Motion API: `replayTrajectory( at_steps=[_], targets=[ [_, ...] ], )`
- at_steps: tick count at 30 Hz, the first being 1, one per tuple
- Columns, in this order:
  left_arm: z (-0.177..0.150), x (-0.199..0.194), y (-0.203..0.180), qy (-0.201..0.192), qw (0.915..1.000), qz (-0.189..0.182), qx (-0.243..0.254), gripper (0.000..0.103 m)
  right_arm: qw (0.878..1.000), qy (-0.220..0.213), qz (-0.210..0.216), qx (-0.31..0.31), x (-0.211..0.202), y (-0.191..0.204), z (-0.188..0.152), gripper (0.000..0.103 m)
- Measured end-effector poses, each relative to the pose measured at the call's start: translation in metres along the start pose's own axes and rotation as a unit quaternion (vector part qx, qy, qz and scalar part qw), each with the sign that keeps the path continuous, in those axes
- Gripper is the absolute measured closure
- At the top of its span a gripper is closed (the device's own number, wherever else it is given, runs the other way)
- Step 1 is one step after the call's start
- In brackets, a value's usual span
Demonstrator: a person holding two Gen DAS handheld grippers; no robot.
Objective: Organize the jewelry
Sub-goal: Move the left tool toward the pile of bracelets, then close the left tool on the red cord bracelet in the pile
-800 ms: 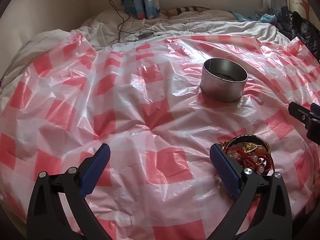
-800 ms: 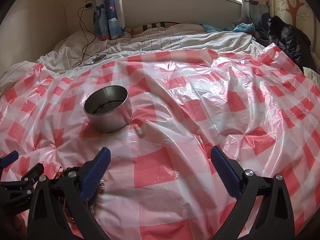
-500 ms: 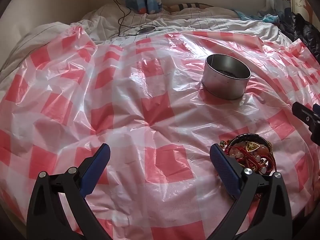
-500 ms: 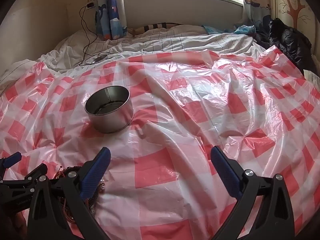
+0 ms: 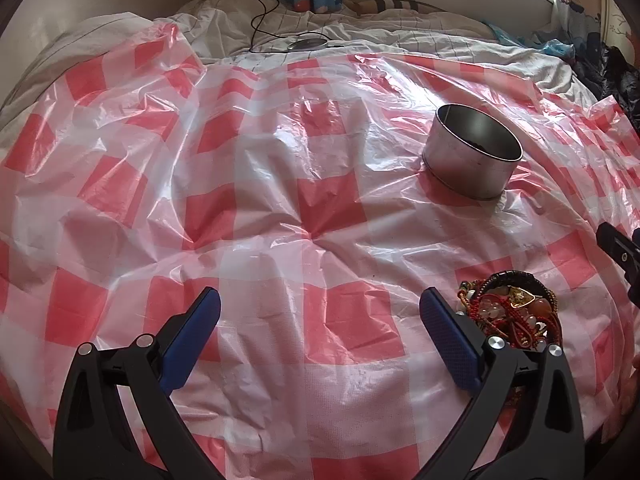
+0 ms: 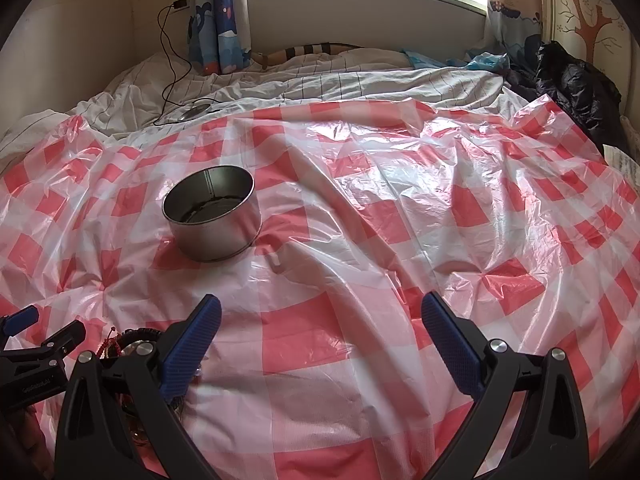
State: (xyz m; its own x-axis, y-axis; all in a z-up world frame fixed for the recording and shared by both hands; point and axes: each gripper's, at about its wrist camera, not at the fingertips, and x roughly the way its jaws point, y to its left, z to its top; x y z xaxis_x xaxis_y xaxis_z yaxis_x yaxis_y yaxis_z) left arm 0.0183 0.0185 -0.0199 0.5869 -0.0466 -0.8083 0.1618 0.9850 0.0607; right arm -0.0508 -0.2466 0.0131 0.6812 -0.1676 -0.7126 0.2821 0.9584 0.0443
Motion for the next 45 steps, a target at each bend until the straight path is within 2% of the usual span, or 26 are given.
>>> replayTrajectory(
  at_steps=[10, 20, 29, 34, 39, 45],
  targets=[
    [-0.001, 0.005, 0.006, 0.009, 0.9999, 0.000, -0.010, 0.007, 1.000, 0.005, 0.006, 0.002, 0.002, -0.002, -0.001, 0.007],
    [-0.003, 0.007, -0.004, 0.012, 0.9998, -0.014, 0.010, 0.007, 1.000, 0.006, 0.018, -0.009, 0.001, 0.004, -0.002, 0.007],
    [-0.002, -0.005, -0.018, -0.004, 0.9957, -0.088, 0.028, 0.007, 0.999, -0.003, 0.035, -0.028, -0.008, 0.015, -0.004, 0.007],
    [-0.005, -0.013, -0.033, -0.010, 0.9853, -0.163, 0.049, 0.007, 0.999, 0.000, 0.046, -0.011, -0.009, 0.005, -0.002, 0.007],
    [-0.009, -0.017, -0.041, -0.024, 0.9738, -0.218, 0.062, 0.008, 0.997, 0.008, 0.070, 0.036, -0.005, -0.015, 0.000, 0.007],
    [-0.013, -0.010, -0.045, -0.003, 0.9627, -0.263, 0.063, 0.026, 0.992, 0.022, 0.094, 0.076, -0.001, -0.032, 0.002, 0.007]
  ],
)
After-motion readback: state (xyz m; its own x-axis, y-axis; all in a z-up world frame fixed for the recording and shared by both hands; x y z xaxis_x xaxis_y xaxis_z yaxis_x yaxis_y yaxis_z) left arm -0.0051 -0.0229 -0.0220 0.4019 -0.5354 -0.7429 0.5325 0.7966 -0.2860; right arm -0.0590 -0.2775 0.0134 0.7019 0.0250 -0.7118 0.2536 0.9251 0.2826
